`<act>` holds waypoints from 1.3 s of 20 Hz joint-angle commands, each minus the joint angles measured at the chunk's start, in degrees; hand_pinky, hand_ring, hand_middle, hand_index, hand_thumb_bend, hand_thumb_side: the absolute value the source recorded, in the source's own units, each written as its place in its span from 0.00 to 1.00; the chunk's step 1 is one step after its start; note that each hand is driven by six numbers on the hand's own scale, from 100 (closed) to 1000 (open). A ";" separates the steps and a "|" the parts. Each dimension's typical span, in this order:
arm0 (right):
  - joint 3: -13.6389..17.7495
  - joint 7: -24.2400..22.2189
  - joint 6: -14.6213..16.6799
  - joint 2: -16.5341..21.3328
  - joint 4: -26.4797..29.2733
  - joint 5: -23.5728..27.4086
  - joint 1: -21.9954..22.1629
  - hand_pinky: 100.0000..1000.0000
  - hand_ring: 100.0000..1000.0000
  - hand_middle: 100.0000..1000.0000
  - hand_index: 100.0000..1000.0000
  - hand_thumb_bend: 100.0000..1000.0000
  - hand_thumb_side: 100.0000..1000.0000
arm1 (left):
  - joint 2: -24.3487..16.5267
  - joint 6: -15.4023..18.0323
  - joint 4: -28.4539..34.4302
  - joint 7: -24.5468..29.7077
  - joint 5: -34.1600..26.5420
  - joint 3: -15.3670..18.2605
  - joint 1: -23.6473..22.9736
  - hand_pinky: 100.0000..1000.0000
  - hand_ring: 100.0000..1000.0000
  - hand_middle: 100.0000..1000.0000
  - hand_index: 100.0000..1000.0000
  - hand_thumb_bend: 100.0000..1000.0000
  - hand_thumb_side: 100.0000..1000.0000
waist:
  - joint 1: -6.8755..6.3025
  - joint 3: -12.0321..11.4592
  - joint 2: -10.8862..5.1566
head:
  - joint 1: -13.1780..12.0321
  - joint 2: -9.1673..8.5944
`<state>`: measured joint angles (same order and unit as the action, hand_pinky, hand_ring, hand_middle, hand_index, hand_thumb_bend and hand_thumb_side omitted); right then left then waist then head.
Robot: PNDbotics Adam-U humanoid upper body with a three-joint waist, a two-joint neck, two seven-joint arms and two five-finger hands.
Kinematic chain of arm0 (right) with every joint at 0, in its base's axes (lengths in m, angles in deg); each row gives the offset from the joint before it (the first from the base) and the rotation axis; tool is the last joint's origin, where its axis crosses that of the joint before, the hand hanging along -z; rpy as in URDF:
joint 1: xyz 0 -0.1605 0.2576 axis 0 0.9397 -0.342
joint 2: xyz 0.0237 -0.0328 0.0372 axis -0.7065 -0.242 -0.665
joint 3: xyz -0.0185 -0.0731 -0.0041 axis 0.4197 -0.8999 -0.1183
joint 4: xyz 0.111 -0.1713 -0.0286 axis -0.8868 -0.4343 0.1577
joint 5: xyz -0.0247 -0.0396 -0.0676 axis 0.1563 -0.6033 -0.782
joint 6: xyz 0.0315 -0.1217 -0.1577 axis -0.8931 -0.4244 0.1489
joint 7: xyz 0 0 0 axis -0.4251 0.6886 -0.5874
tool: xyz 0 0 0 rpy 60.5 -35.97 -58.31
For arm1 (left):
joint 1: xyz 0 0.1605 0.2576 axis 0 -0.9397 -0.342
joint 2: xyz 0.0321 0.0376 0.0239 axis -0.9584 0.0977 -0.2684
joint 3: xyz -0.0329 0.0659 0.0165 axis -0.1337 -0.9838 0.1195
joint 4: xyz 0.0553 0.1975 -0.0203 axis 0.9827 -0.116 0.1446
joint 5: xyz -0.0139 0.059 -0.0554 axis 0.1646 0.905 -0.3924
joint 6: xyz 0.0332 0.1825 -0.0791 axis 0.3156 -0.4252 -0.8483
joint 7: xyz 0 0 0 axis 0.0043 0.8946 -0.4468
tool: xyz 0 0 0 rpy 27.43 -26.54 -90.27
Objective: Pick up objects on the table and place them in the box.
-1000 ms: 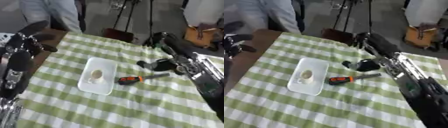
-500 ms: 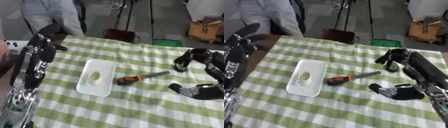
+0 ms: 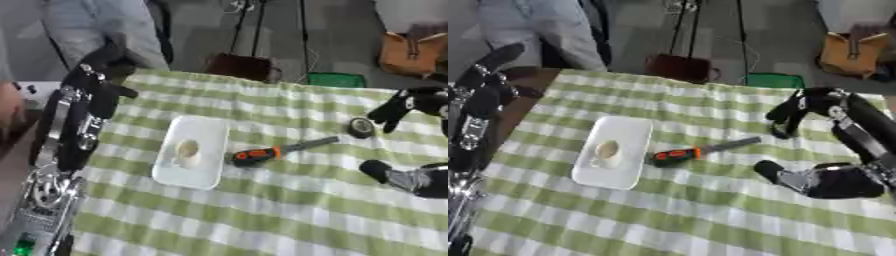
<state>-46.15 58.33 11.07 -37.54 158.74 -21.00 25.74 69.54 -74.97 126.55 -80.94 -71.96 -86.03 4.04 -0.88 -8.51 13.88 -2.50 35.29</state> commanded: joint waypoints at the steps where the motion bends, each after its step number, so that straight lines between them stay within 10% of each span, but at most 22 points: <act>1: 0.66 -0.49 -0.54 0.65 1.34 0.56 -0.37 0.58 0.46 0.50 0.67 0.50 0.40 | -0.63 0.28 0.64 -0.18 -0.08 0.27 0.34 0.58 0.76 0.86 0.83 0.63 0.74 | 0.05 -0.16 -0.48 | 0.42 0.65; 26: 0.46 -1.45 0.25 -0.06 1.34 -0.53 0.34 0.59 0.46 0.51 0.67 0.48 0.40 | -0.50 0.15 0.77 -0.15 -0.28 0.21 0.36 0.59 0.75 0.85 0.82 0.62 0.75 | 0.49 -0.37 -0.49 | 1.47 1.02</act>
<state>-46.24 56.94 11.21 -38.20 158.75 -21.23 26.45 69.55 -74.88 126.55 -80.99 -72.06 -86.03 4.01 -0.51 -8.87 14.32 -0.98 35.85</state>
